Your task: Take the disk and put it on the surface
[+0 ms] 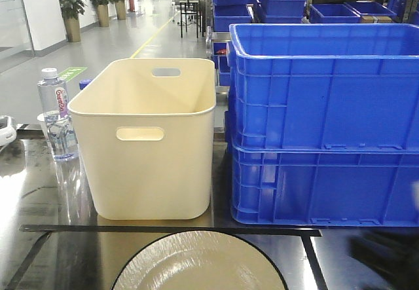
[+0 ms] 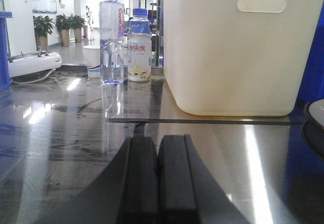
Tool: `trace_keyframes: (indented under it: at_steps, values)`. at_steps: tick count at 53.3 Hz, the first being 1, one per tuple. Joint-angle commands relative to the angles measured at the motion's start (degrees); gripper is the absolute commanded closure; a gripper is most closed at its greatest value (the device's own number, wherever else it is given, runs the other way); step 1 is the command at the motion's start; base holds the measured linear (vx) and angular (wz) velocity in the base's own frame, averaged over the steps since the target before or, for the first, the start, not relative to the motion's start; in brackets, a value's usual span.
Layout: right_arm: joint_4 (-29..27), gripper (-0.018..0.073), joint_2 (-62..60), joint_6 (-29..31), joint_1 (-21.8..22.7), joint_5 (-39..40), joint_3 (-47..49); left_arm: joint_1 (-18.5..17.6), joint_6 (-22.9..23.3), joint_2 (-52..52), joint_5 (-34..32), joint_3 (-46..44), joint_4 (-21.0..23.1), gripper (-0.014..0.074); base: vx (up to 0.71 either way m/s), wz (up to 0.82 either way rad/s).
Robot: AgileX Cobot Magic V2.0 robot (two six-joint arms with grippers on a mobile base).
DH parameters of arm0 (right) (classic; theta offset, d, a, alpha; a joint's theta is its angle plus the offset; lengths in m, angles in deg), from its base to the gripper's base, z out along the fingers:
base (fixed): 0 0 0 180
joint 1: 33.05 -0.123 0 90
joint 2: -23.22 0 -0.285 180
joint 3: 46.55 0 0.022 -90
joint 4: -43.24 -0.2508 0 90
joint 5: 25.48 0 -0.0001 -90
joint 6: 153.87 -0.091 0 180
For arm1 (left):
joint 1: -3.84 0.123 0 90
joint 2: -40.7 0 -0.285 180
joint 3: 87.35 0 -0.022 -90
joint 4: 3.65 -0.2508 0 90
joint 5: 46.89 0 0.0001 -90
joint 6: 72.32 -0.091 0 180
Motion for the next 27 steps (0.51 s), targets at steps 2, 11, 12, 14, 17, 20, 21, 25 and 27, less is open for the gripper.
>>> trace_keyframes:
  at_steps: [2, 11, 12, 14, 17, 20, 21, 25, 27]
  values:
    - [8.7, 0.0574, -10.0, -6.7, 5.5, 5.5, -6.0, 0.0, 0.5, -0.3, -4.7, -1.0, 0.0, 0.0603, 0.0, 0.0]
    - [15.6, 0.0572, -25.8, -12.3, 12.5, 5.5, -16.3, 0.0, 0.5, -0.3, -4.7, -1.0, 0.0, 0.0603, 0.0, 0.0]
    - [15.8, 0.0571, -27.7, -12.4, 13.1, 5.6, -17.5, 0.0, 0.5, -0.3, -4.7, -1.0, 0.0, 0.0603, 0.0, 0.0]
    - [16.1, 0.0571, -30.8, -12.4, 13.9, 5.7, -19.5, 0.0, 0.5, -0.3, -4.7, -1.0, 0.0, 0.0603, 0.0, 0.0]
    - [16.5, 0.0571, -35.1, -12.4, 14.6, 6.4, -22.9, 0.0, 0.5, -0.3, -4.7, -1.0, 0.0, 0.0603, 0.0, 0.0]
    - [16.9, 0.0571, -38.7, -12.4, 15.0, 7.9, -26.8, 0.0, 0.5, -0.3, -4.7, -1.0, 0.0, 0.0603, 0.0, 0.0]
    - [16.9, 0.0571, -39.9, -12.4, 15.0, 8.7, -27.9, 0.0, 0.5, -0.3, -4.7, -1.0, 0.0, 0.0603, 0.0, 0.0]
    - [16.9, 0.0571, -43.8, -12.4, 15.0, 13.3, -33.6, 0.0, 0.5, -0.3, -4.7, -1.0, 0.0, 0.0603, 0.0, 0.0]
    - [16.9, 0.0571, -46.4, -12.4, 15.0, 16.7, -37.3, 0.0, 0.5, -0.3, -4.7, -1.0, 0.0, 0.0603, 0.0, 0.0]
